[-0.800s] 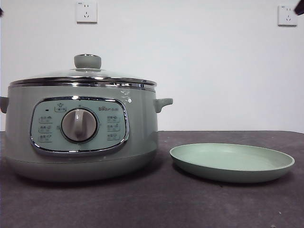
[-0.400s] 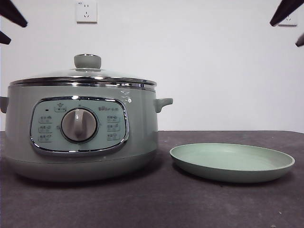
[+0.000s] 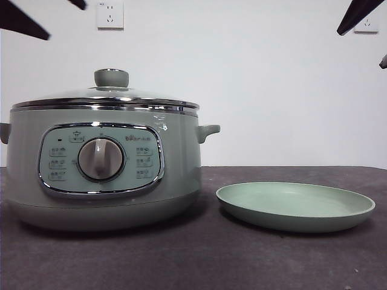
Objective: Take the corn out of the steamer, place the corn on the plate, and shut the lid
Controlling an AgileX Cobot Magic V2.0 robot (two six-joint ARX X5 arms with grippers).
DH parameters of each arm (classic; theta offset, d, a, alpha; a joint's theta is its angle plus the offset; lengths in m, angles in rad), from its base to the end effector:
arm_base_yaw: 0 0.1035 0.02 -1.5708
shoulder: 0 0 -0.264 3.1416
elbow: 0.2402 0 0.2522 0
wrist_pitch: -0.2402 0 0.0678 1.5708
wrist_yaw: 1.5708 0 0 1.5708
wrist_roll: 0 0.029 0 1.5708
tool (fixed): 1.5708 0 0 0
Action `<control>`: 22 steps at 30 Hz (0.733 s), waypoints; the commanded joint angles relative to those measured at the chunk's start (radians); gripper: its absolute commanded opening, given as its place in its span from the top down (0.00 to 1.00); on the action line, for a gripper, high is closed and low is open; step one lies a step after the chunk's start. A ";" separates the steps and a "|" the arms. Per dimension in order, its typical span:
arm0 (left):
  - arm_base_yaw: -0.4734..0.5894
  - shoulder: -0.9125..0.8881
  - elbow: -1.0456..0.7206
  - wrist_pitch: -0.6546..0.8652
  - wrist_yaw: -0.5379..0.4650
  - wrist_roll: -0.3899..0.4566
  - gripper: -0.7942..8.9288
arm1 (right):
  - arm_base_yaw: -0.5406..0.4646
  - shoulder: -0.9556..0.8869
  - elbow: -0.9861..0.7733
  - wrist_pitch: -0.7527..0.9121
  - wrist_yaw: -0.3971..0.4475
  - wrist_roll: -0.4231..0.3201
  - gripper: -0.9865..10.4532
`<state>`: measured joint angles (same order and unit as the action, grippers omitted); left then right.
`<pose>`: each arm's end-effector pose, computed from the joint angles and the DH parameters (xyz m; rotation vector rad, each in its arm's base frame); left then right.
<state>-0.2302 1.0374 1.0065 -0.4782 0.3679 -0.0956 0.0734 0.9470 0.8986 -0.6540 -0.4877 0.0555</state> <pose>0.2072 -0.0593 0.3370 -0.1262 0.5431 -0.5600 0.1832 0.0271 0.3055 0.1982 0.7114 0.5185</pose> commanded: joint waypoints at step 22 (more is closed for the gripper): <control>-0.197 0.306 0.076 0.089 -0.266 0.097 0.58 | 0.001 0.002 0.001 -0.008 -0.004 -0.002 0.56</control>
<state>-0.4252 1.3415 1.0809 -0.3897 0.1104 -0.0105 0.0734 0.9470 0.8986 -0.6632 -0.4877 0.0559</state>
